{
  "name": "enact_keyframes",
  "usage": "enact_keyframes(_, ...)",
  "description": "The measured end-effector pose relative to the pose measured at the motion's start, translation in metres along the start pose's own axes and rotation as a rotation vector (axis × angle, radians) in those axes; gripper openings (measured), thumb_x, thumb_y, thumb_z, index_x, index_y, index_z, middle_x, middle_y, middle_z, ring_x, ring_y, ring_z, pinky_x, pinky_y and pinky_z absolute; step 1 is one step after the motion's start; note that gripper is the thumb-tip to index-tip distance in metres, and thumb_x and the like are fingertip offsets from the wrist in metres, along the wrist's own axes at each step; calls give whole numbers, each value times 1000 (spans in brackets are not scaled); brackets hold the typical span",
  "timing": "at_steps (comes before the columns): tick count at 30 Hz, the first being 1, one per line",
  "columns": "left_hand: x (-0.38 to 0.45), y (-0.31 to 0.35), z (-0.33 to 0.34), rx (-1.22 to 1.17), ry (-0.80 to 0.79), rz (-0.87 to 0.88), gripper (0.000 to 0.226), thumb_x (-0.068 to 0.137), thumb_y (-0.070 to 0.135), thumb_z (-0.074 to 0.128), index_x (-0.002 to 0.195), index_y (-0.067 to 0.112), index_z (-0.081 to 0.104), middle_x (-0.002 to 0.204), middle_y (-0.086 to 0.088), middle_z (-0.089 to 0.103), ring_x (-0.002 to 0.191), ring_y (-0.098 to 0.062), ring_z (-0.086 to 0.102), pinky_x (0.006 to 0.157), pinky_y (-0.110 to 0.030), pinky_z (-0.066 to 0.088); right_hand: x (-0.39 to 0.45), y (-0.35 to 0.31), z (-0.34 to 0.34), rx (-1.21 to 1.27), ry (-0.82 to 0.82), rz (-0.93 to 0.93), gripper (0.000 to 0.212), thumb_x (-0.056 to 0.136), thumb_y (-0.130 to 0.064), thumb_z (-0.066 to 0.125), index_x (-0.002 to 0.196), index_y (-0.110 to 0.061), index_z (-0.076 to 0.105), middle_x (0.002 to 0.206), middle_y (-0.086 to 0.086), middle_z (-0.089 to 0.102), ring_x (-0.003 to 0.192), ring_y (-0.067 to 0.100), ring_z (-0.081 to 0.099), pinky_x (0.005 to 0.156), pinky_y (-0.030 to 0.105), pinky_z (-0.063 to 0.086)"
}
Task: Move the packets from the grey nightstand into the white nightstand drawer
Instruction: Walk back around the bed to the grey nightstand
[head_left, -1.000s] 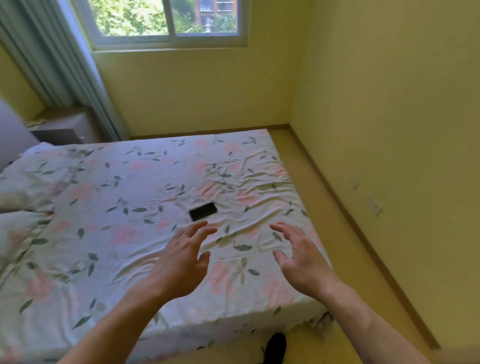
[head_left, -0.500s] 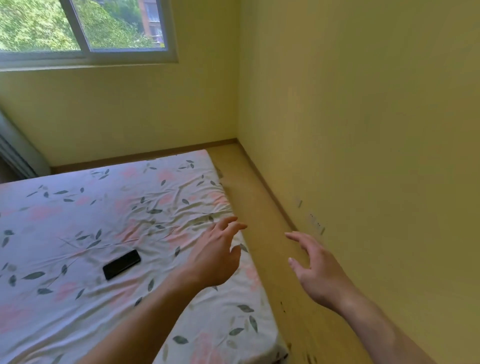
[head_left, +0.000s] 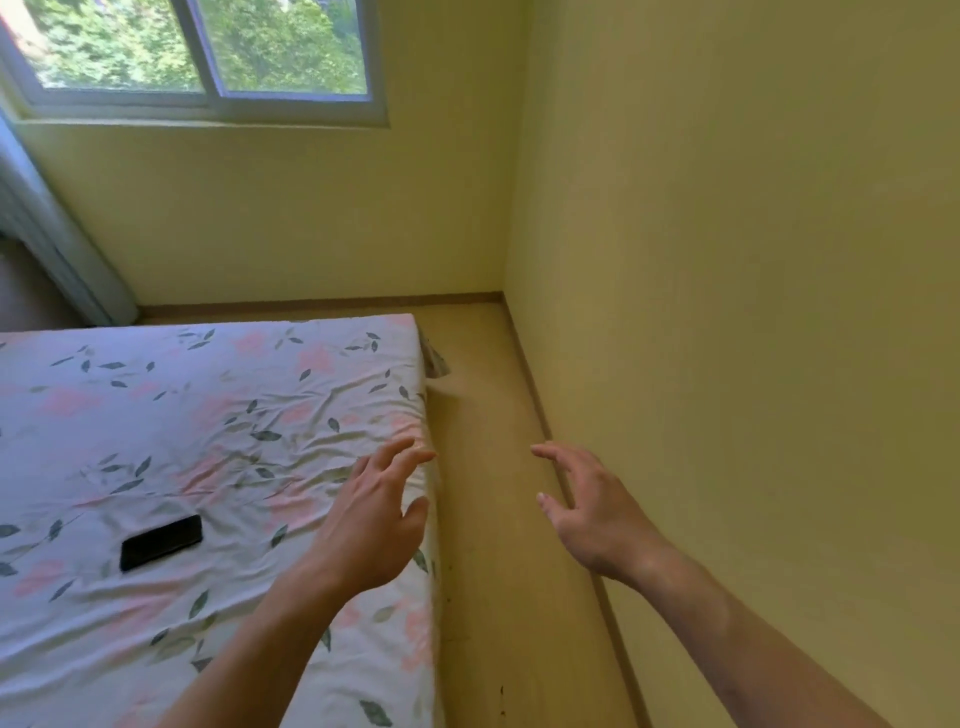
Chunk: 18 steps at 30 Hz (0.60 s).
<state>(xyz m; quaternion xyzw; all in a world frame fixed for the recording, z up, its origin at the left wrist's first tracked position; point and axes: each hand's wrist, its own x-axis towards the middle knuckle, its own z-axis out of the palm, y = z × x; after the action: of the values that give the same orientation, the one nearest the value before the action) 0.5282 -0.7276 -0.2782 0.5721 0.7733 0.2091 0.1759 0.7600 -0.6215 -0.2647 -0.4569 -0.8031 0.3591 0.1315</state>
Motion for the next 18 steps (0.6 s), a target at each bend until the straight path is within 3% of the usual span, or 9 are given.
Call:
enact_keyframes(7, 55, -10, -8, -22, 114, -194, 50, 100, 31, 53, 147, 41, 40, 162, 16, 24, 149, -12, 21, 123, -37, 22, 121, -15, -12, 6, -132, -175, 53, 98, -23, 64, 147, -33, 46, 153, -14, 42, 141, 9, 39, 119, 39, 37)
enact_keyframes(18, 257, -69, -25, -75, 155, -317, 51, 99, 29, 53, 148, 38, 42, 162, 15, 26, 147, -12, 23, 122, -34, 23, 344, -16, -34, -36, -213, -225, 54, 98, -25, 64, 147, -37, 44, 152, -21, 37, 134, -3, 35, 120, 35, 36)
